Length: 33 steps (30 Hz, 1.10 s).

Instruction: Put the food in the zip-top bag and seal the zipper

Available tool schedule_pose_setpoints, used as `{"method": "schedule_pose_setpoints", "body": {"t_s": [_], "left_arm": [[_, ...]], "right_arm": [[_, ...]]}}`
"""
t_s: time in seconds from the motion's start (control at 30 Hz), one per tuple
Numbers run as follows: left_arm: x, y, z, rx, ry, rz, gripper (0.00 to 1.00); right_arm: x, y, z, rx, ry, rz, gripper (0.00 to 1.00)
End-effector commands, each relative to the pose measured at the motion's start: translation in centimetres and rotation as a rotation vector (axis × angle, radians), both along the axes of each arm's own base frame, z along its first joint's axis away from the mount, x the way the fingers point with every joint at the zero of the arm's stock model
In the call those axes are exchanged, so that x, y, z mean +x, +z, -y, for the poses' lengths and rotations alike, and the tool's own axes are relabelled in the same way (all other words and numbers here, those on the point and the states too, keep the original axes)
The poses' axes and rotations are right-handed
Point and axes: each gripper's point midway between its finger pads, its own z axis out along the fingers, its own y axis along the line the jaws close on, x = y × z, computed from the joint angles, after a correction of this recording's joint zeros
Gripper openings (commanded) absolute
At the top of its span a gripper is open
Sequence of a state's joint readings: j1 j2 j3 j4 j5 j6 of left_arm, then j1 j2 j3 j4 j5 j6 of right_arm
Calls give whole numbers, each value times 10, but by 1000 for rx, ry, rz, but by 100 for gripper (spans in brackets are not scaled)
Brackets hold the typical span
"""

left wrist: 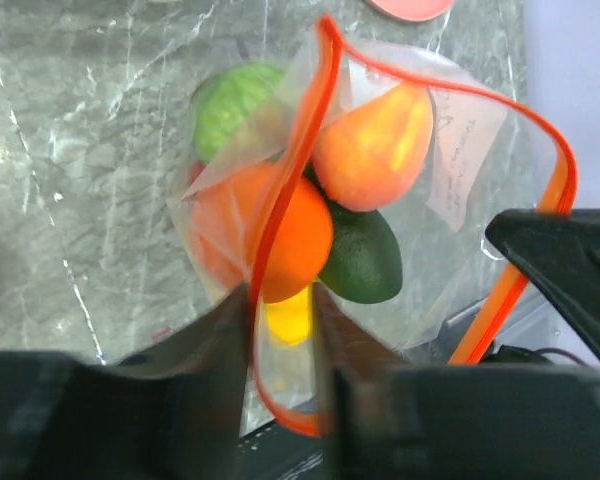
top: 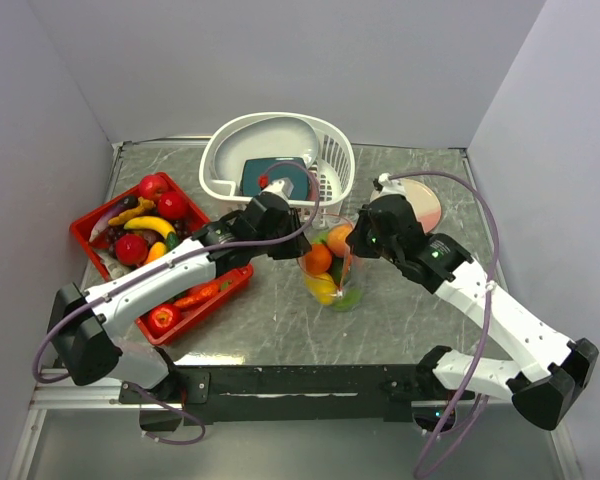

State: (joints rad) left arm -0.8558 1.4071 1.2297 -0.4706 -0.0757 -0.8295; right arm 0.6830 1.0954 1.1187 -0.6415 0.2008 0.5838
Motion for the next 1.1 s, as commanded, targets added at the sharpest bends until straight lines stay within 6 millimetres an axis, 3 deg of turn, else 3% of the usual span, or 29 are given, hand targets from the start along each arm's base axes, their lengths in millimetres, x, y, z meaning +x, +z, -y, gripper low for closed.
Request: {"method": "schedule_pose_setpoints", "body": {"t_s": [0.0,0.1,0.13,0.17,0.37,0.57,0.67,0.8,1.07], "left_arm": [[5,32,-12,-31,66,64,38],[1,38,-26,-38,86,58,53],[3,39,-33,-43,105,54,65],[1,46,-41,-63,123,55,70],[2,39,-114,-37,301,15,78],[4,-7,-188,82,572,-79,76],[5,-40,-223,126,708,-158,75],[-9,-81,-268,220,904,-292,78],[-31,-116,-299,375,1095,-484,85]], "right_arm": [[2,21,-6,58,17,68,0],[2,25,-7,59,34,81,0],[1,26,-8,61,41,84,0],[1,26,-8,64,46,85,0],[-1,28,-10,70,67,101,0],[-2,29,-15,79,103,107,0],[-3,28,-17,82,113,108,0],[-4,26,-17,76,122,107,0],[-2,20,-17,66,121,102,0]]}}
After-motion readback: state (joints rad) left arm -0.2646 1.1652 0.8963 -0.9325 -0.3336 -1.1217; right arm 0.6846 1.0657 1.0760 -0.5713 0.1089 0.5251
